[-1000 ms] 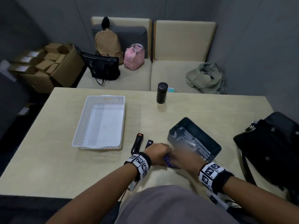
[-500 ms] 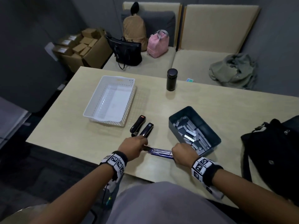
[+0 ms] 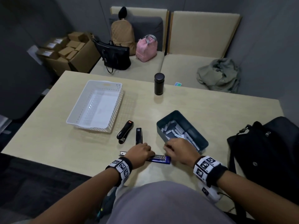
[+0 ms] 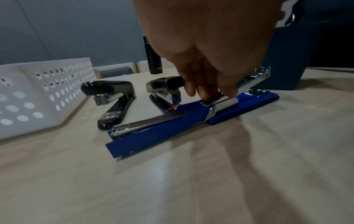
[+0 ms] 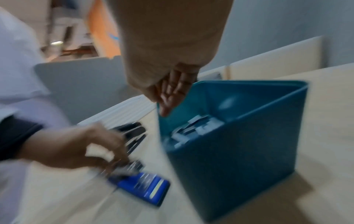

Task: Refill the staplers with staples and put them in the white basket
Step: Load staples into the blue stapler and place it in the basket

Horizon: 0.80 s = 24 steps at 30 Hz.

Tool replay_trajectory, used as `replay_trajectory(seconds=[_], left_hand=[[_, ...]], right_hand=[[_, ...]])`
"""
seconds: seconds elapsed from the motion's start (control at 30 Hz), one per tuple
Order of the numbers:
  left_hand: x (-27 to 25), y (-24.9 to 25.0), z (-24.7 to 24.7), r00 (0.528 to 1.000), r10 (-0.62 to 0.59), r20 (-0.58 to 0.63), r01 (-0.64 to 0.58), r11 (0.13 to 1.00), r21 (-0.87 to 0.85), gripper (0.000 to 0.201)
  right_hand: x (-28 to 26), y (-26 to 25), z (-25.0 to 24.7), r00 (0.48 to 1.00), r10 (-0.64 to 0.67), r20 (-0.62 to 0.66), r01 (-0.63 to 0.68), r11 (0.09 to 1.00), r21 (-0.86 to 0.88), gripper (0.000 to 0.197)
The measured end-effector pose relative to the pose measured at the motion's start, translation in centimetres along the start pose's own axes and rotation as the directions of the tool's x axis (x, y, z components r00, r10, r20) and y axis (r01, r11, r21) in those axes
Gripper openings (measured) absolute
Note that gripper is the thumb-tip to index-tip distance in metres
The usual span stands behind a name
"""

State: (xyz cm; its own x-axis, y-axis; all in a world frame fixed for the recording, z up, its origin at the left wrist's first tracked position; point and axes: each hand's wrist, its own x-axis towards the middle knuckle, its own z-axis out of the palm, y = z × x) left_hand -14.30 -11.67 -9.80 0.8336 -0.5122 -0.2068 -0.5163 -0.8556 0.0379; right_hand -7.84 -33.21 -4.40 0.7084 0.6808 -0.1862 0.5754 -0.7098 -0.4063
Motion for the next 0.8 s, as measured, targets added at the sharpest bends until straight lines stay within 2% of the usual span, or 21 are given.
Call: replay_trajectory(seconds=[0.07,0.1,0.2,0.27,0.33,0.47,0.53,0.6,0.7,0.8], left_hand=[[0.3,-0.5,0.2,0.999,-0.021,0.041,0.023,0.998,-0.053,0.017],[0.4,-0.7,0.2,0.998,-0.027,0.05,0.031,0.997,-0.071,0.018],[0.7,-1.5,0.5,0.998,-0.013,0.064,0.021,0.993,-0.119,0.016],[0.8,-1.8,0.7,0.998,0.002,0.064,0.007,0.989,-0.149,0.016],[1.0,-2.1,0.9,0.997,-0.002,0.081,0.017,0.984,-0.175,0.019],[1.1,-2.3,0.8,0.994,-0.012,0.107,0.037,0.973,-0.23,0.025],[1.2,-2.5,0.8,0.994,-0.007,0.108,0.034,0.967,-0.252,0.026],[1.4,-2.7,0.8,0.992,0.009,0.125,0.023,0.966,-0.259,0.028],[1.7,-3.0,0.4,0.986,0.039,0.159,0.004,0.965,-0.261,0.03],[2.2,-3.4,0.0,0.978,0.069,0.198,-0.012,0.961,-0.277,0.029]], right_hand=[[0.7,2.3,-1.1,0.986,0.133,-0.104,-0.128,0.99,0.056,0.022],[1.2,3.6,-1.5,0.972,0.21,-0.106,-0.205,0.977,0.057,0.019],[3.1,6.3,-2.0,0.931,0.36,0.063,-0.36,0.933,-0.015,0.023],[4.0,6.8,-1.3,0.913,0.361,0.19,-0.358,0.932,-0.052,0.02],[4.4,6.5,-0.3,0.908,0.353,0.228,-0.338,0.936,-0.104,0.017],[4.5,5.3,1.3,0.926,0.362,0.112,-0.325,0.91,-0.257,0.023],[4.6,5.0,1.6,0.931,0.355,0.091,-0.319,0.907,-0.276,0.022],[4.8,5.2,1.8,0.933,0.353,0.071,-0.33,0.917,-0.226,0.018],[4.7,5.6,1.0,0.913,0.405,0.047,-0.402,0.913,-0.062,0.01],[4.3,5.8,-0.3,0.899,0.438,0.028,-0.438,0.893,0.106,0.013]])
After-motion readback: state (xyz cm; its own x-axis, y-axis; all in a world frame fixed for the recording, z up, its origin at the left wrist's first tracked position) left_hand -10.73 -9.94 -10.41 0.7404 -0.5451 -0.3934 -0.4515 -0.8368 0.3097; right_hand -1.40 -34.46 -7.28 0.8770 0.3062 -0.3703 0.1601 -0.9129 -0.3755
